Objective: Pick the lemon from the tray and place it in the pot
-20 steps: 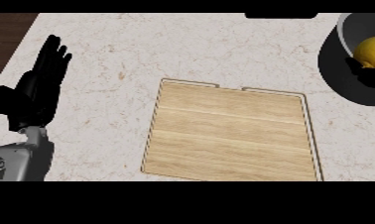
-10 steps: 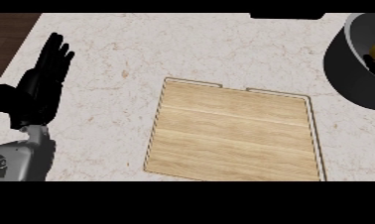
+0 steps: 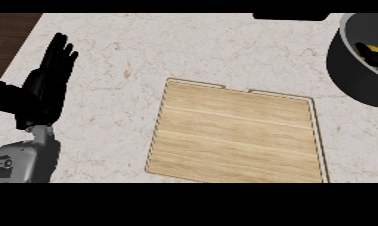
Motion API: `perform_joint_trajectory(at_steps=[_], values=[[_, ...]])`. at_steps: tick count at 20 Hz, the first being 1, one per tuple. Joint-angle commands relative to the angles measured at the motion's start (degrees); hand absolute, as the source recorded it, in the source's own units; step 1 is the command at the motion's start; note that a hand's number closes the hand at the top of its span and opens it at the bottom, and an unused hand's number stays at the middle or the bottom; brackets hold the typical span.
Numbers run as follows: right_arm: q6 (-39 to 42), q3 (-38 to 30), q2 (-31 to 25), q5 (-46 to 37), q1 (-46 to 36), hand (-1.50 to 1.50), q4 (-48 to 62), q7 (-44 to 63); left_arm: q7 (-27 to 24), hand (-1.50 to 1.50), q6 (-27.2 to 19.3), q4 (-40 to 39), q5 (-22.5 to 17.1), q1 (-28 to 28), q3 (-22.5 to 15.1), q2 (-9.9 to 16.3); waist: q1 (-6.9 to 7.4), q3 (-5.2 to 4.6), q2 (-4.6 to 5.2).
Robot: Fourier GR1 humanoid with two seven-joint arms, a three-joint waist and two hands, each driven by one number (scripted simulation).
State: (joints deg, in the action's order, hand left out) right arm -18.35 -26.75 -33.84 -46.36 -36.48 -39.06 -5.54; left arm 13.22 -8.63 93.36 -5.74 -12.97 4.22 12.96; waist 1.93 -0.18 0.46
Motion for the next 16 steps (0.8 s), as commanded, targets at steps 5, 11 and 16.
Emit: perform_joint_trajectory(at_steps=[5, 11, 16], values=[[9.16, -4.75, -1.24, 7.81, -4.69, -1.50, 15.20, -11.13, 0.64, 0.00, -0.68, -1.46, 0.91, -2.65, -0.56, -0.78, 0.30, 0.44, 0.56], [11.47, -14.16, 1.59, 19.56, -6.35, -1.50, 15.23, -20.95, -1.71, 0.00, 0.75, -0.25, -0.30, 1.28, 0.67, -0.37, 0.05, 0.45, 0.24], [16.96, -19.71, -3.76, 25.50, -7.01, -1.50, 19.74, -23.95, -0.91, 0.00, 0.92, -1.41, 0.24, 0.26, 0.58, -0.08, -0.30, 0.40, 0.36]])
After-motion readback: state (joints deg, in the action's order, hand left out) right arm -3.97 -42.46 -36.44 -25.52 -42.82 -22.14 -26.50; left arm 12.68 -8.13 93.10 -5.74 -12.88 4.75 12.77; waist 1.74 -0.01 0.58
